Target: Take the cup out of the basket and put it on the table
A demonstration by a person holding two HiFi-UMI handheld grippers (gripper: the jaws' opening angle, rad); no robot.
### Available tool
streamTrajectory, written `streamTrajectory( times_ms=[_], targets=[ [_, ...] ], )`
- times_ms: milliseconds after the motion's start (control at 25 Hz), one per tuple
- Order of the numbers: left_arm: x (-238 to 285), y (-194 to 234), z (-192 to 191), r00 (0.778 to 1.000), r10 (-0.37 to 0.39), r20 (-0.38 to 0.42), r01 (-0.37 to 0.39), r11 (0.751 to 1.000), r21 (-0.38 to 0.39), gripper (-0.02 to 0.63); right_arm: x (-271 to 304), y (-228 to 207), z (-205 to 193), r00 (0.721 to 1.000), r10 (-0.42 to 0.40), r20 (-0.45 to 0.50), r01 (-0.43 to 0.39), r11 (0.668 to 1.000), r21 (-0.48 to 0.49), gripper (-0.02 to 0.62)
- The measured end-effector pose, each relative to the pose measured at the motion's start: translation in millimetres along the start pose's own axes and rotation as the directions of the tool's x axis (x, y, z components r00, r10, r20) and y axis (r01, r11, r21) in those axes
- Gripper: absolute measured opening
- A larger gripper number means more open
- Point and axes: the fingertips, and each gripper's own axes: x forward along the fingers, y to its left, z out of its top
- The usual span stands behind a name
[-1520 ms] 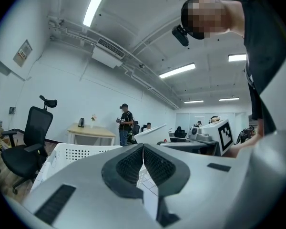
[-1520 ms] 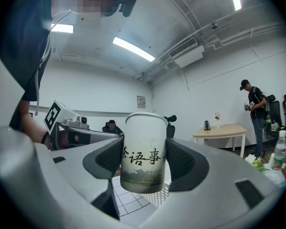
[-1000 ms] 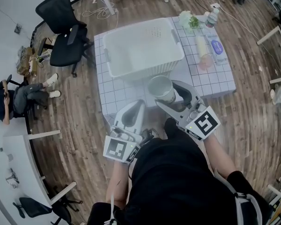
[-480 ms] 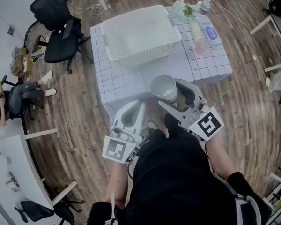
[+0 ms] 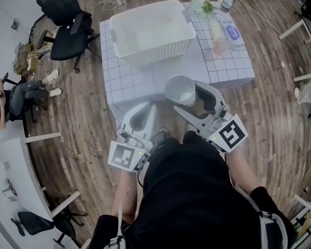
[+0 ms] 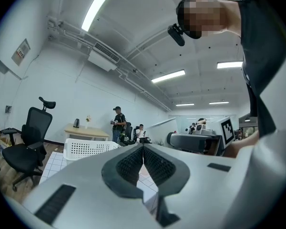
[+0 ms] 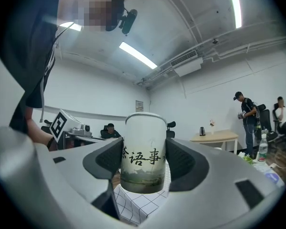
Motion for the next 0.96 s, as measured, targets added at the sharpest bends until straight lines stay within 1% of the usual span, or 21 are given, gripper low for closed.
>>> streamTrajectory(
  times_ms=[200, 400, 560, 960],
  targets=[
    [13.5, -18.3, -7.5, 1.0, -0.006, -0.006, 0.006, 0.999, -0.034, 0.011, -19.2, -3.3, -4.2, 1.0, -0.008, 0.001, 0.008, 1.0, 0.019, 0.29],
    [16.9, -27.3, -8.3, 1.0, -0.004, -0.005, 0.003, 1.0, -0.026, 0.011, -29.2, -9.3, -8.9, 1.0, -0.006, -0.009, 0.006, 0.999, 0.034, 0.29],
    [18.6, -27.0, -9.3, 1.0, 0.012, 0.003, -0.012, 0.999, -0.03, 0.011, -29.9, -10.8, -9.9, 1.0, 0.007, -0.013, -0.007, 1.0, 0.025, 0.29],
    [15.9, -29.7, -2.2, 1.0, 0.019, 0.013, -0.019, 1.0, -0.022, 0.011, -29.1, -7.8, -5.3, 1.0, 0.024, -0.019, -0.024, 1.0, 0.017, 0.29]
  ],
)
